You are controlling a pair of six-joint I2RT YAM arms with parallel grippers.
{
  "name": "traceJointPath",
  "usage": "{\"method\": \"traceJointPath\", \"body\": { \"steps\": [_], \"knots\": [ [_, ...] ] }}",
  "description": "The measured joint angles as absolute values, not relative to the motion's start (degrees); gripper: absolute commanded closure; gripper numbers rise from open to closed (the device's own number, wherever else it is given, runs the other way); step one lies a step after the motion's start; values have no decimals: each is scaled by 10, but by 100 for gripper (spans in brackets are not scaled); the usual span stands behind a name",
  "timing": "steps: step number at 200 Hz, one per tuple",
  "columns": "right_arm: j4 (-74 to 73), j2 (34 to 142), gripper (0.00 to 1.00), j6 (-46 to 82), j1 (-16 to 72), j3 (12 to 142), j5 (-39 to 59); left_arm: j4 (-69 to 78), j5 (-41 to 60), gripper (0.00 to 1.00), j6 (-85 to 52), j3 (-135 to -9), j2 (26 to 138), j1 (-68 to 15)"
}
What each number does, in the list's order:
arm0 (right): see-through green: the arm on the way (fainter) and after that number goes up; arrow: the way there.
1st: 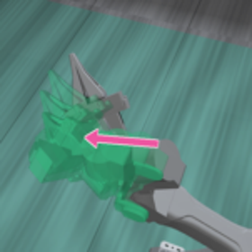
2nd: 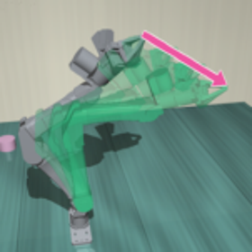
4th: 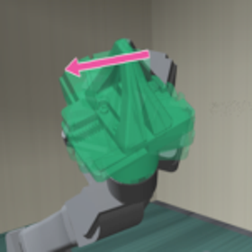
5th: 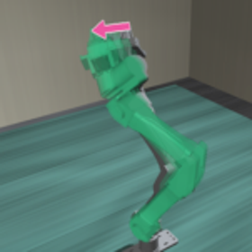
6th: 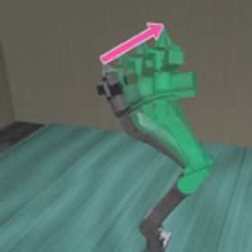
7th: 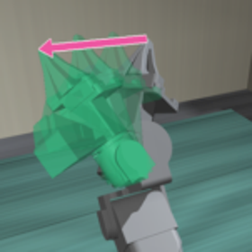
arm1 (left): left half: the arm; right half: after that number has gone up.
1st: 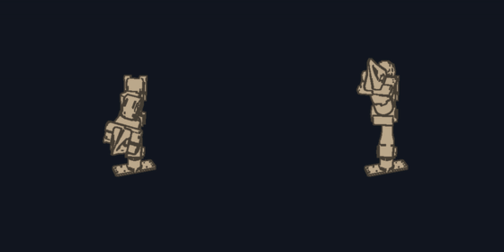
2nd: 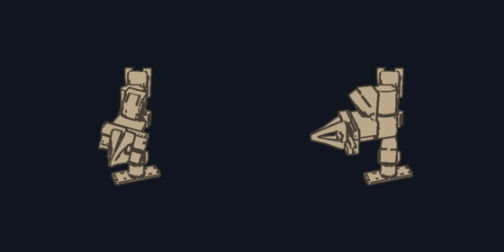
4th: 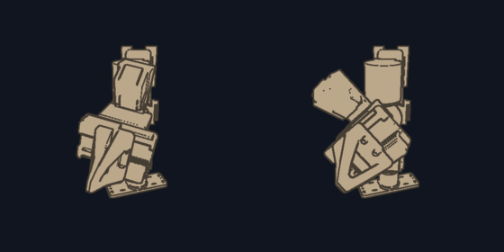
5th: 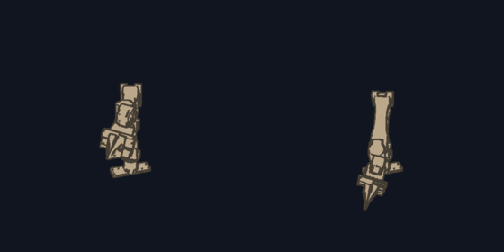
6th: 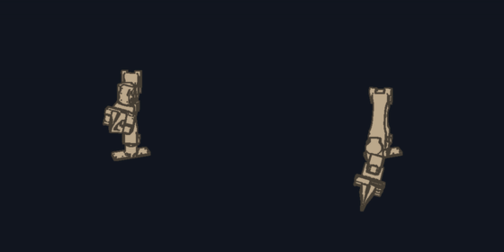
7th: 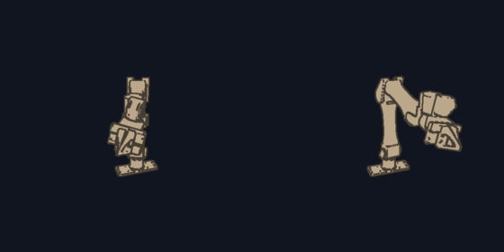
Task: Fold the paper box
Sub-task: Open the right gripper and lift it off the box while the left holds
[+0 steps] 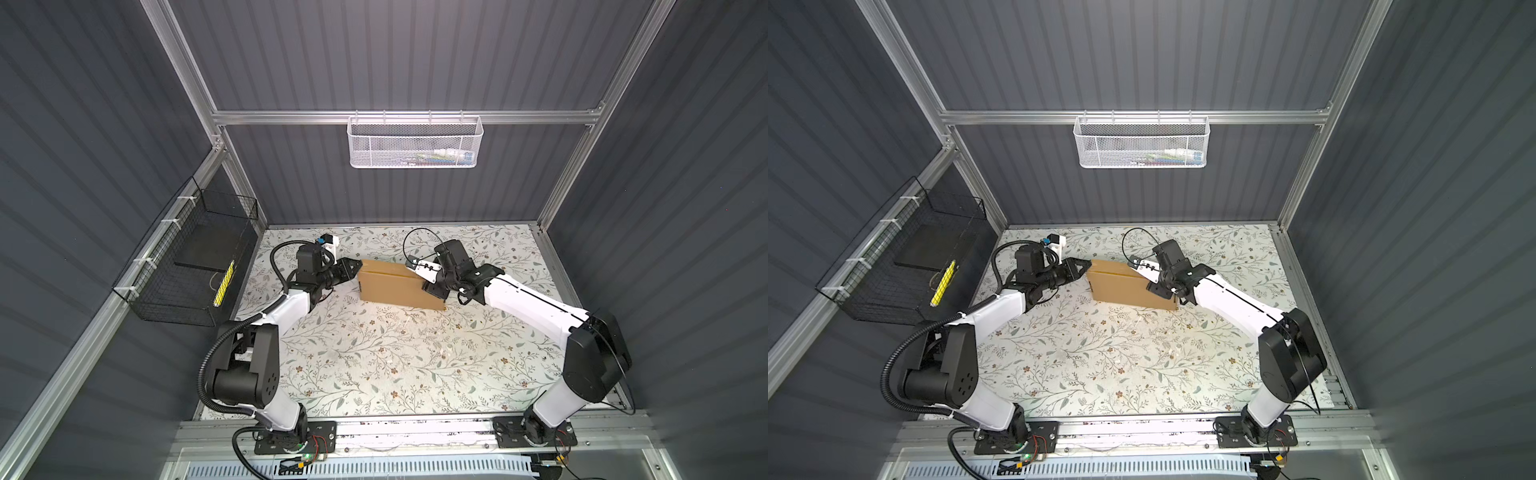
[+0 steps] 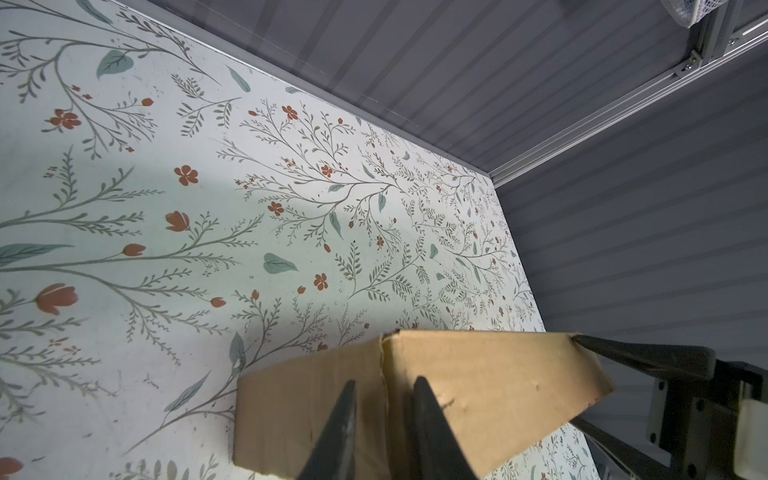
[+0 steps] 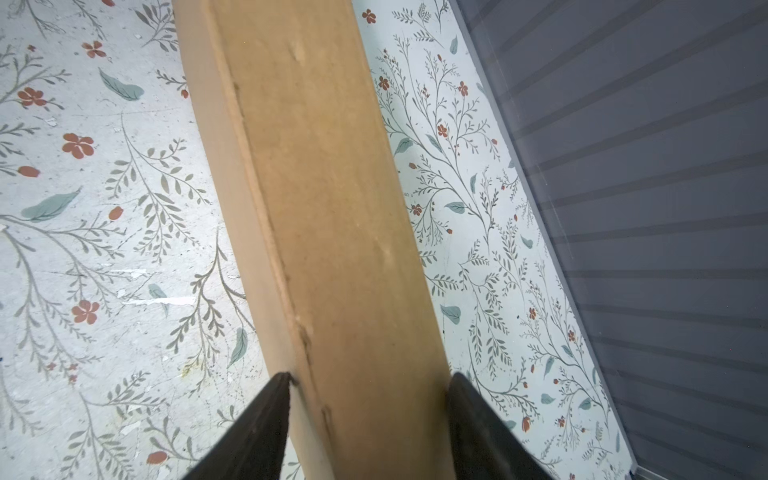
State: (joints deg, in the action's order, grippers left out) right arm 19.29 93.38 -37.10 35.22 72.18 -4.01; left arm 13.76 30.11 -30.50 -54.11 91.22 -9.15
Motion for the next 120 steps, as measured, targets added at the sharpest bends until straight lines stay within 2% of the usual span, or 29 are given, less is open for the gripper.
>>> {"method": "traceJointPath", "body": {
  "steps": [40, 120],
  "knots": [
    [188, 892, 36, -346, 343, 698, -7, 147, 301, 76, -307, -538, 913, -90],
    [114, 773, 35, -239, 288, 603, 122, 149, 302, 76, -307, -537, 913, -90]
  ]
}}
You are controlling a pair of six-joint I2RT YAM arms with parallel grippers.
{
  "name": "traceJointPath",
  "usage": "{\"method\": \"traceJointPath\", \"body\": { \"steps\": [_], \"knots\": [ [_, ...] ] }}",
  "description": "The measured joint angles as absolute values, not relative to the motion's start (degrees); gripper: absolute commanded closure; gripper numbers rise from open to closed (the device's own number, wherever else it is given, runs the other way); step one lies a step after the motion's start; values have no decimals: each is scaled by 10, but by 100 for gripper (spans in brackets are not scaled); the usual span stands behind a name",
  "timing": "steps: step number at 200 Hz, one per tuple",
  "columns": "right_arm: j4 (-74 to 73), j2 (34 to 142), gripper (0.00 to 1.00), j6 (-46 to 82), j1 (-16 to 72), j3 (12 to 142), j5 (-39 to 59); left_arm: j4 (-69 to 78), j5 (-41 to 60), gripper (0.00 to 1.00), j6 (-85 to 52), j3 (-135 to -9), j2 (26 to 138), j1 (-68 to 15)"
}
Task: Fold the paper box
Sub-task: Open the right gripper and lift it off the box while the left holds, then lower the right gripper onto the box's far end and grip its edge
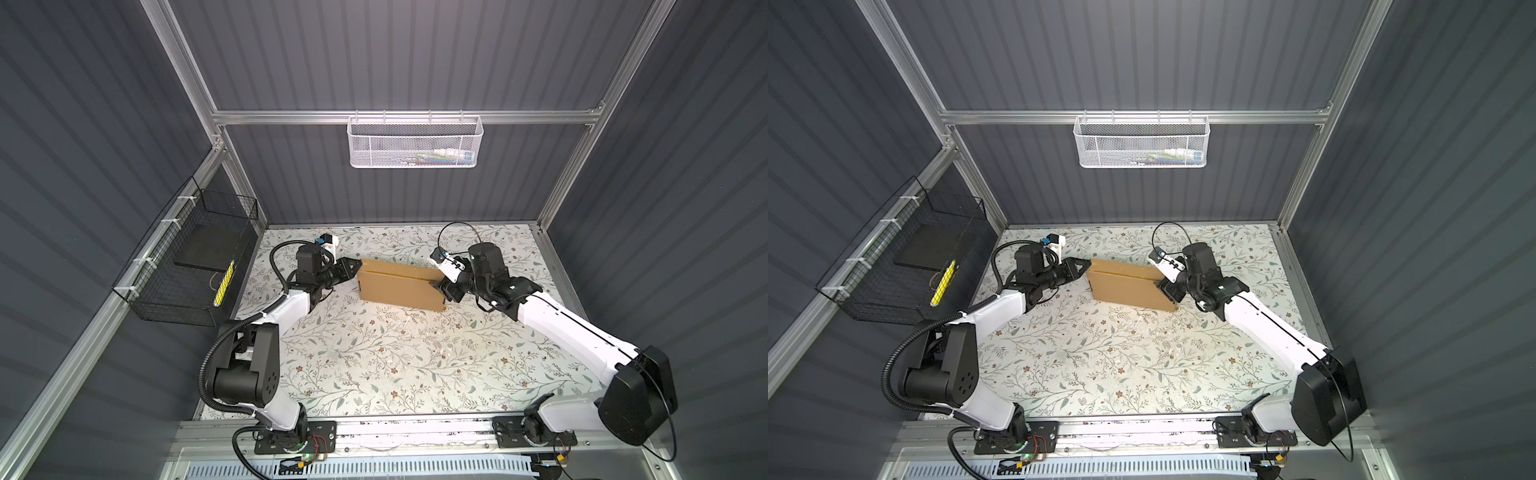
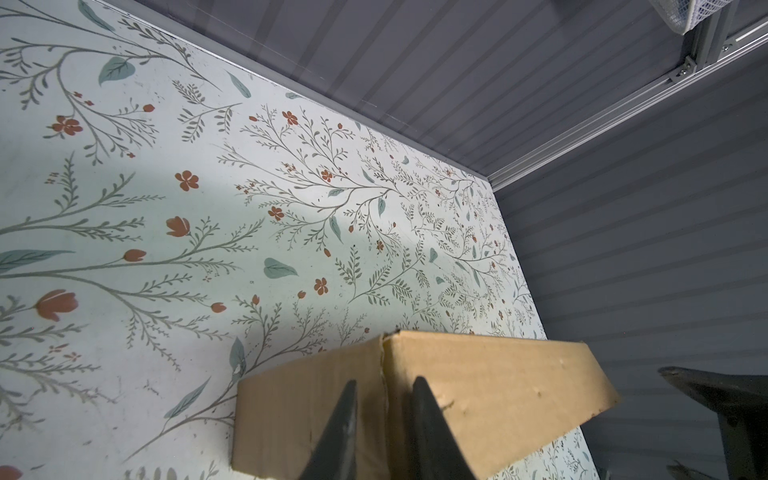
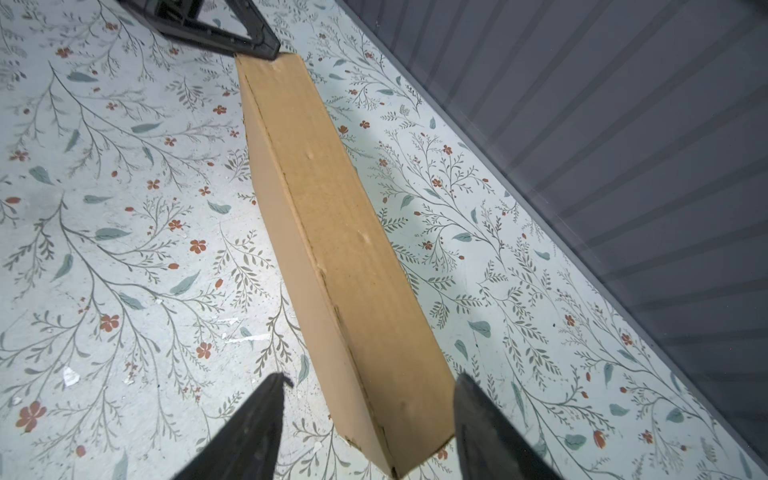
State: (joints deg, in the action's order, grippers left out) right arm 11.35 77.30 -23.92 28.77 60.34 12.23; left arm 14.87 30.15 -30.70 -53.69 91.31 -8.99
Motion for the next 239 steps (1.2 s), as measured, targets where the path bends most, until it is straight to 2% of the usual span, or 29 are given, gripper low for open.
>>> {"method": "traceJointPath", "body": {
  "steps": [48, 129, 239],
  "knots": [
    [57, 732, 35, -148, 234, 563, 202, 150, 303, 76, -307, -536, 913, -90],
    [14, 737, 35, 12, 167, 552, 272, 148, 308, 76, -307, -536, 913, -90],
    [-39, 754, 46, 130, 150, 495, 307, 141, 312, 75, -304, -536, 912, -90]
  ]
}}
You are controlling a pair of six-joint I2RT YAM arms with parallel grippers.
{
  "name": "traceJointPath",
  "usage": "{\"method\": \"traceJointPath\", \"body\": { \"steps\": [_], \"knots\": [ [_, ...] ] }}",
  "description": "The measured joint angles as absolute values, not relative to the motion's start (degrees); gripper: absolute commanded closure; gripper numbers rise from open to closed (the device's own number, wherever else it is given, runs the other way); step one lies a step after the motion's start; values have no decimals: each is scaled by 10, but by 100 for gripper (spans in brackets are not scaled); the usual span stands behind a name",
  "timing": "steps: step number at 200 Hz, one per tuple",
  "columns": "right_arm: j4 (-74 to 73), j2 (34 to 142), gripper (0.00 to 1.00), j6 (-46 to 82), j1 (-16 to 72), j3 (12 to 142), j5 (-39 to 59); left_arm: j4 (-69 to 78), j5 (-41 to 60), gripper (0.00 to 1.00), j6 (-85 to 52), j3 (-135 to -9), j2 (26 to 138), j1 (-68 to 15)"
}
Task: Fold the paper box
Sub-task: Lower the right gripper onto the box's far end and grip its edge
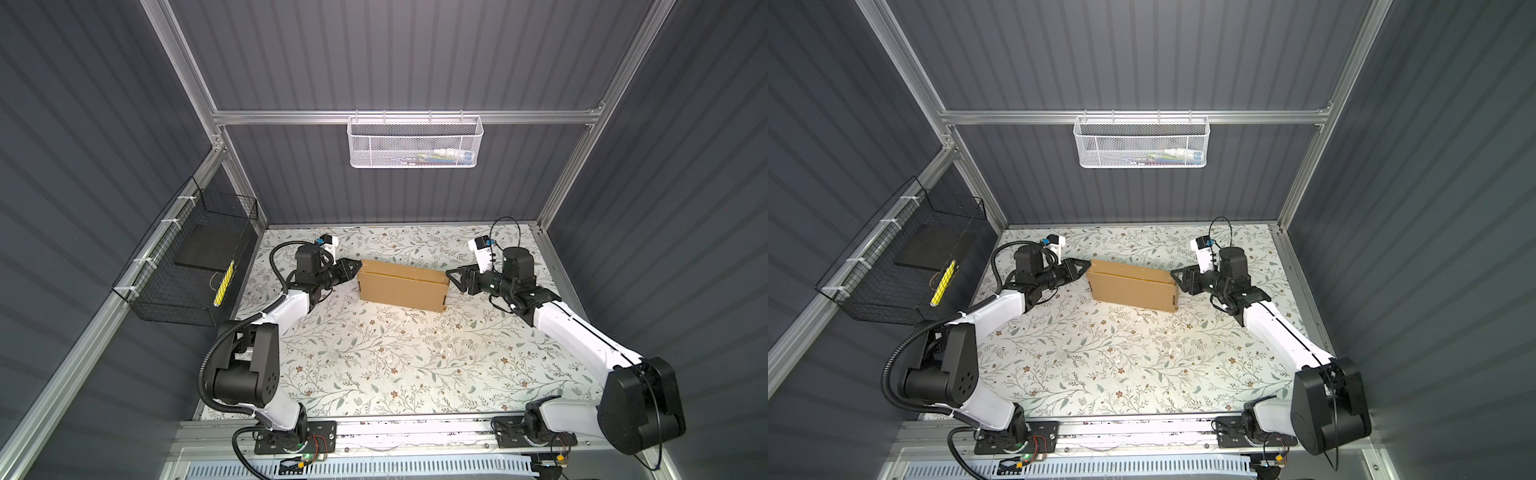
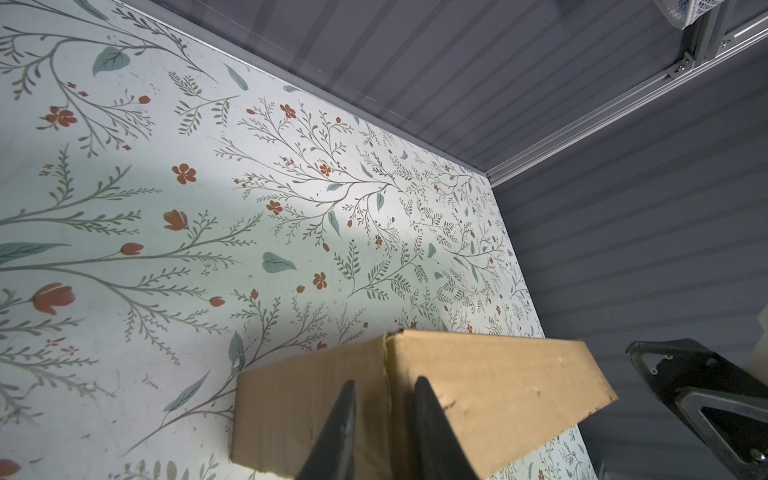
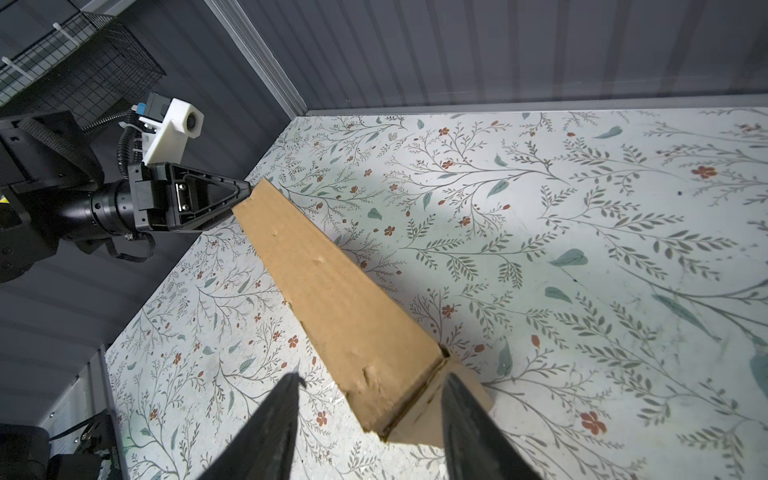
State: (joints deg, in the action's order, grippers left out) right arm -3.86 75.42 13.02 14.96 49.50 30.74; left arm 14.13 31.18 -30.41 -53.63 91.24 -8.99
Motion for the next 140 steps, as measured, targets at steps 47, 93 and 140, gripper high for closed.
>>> {"method": "traceJointPath", "body": {
  "steps": [47, 93, 140],
  "knots": [
    [-49, 764, 51, 149, 149, 490, 307, 140, 312, 75, -302, -536, 912, -90],
    [-59, 781, 53, 163, 149, 488, 307, 140, 312, 75, -302, -536, 912, -90],
    [-63, 789, 54, 168, 149, 479, 307, 140, 312, 75, -302, -536, 912, -90]
  ]
}}
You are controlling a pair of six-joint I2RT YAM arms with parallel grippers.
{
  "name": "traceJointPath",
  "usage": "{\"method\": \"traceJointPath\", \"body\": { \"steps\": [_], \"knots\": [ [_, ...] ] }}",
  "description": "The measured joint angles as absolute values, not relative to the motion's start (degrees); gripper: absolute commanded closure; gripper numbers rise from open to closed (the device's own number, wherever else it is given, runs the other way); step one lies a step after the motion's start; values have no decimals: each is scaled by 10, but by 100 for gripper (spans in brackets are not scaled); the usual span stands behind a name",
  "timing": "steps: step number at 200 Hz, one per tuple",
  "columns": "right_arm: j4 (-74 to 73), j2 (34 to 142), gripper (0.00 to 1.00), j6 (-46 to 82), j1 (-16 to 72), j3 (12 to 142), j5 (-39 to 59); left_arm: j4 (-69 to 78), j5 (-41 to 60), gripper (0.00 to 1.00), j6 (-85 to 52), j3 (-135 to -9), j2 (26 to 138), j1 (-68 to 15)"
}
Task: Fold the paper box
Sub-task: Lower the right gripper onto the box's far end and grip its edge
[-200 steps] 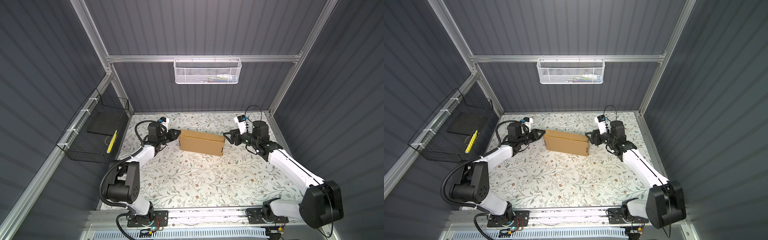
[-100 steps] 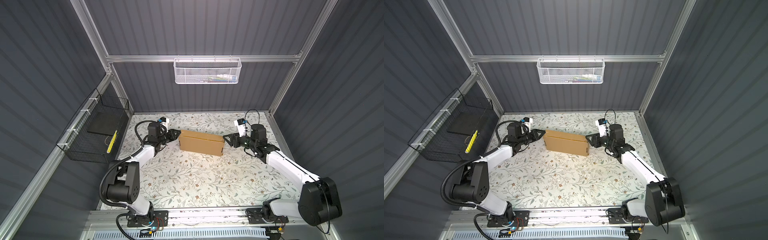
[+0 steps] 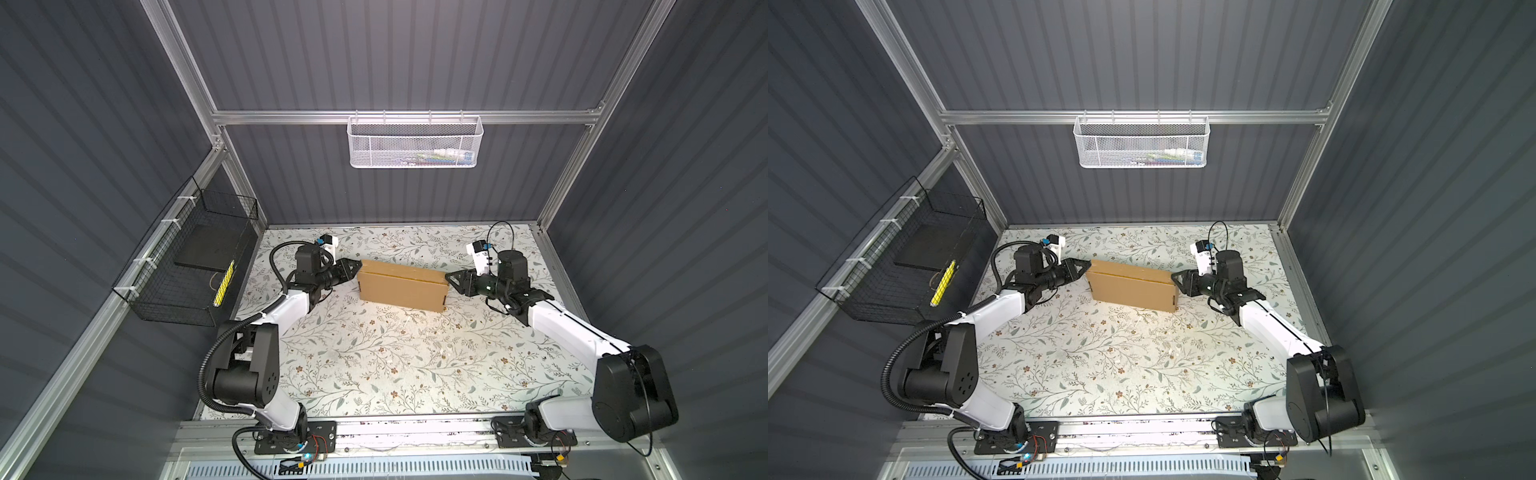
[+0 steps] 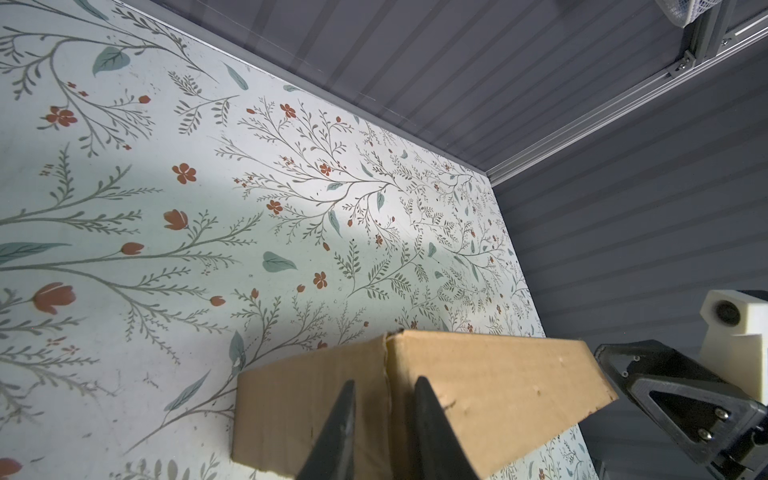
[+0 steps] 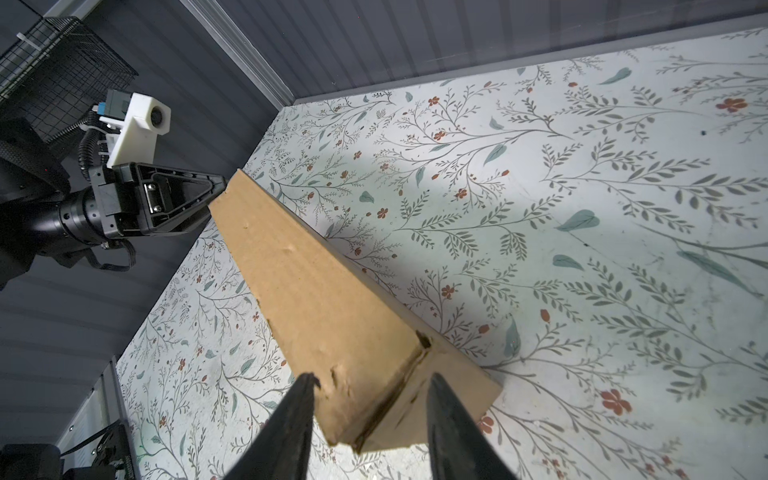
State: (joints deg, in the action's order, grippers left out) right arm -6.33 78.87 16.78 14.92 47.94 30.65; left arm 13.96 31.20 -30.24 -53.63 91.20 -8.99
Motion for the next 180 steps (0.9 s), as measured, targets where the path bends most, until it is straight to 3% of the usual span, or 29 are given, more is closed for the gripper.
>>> {"method": "traceJointPath", "body": {
  "steps": [77, 180],
  "knots": [
    [-82, 808, 56, 177, 149, 460, 306, 138, 316, 75, -302, -536, 912, -90],
    [-136, 823, 67, 182, 138, 446, 317, 137, 316, 75, -302, -536, 912, -90]
  ]
}}
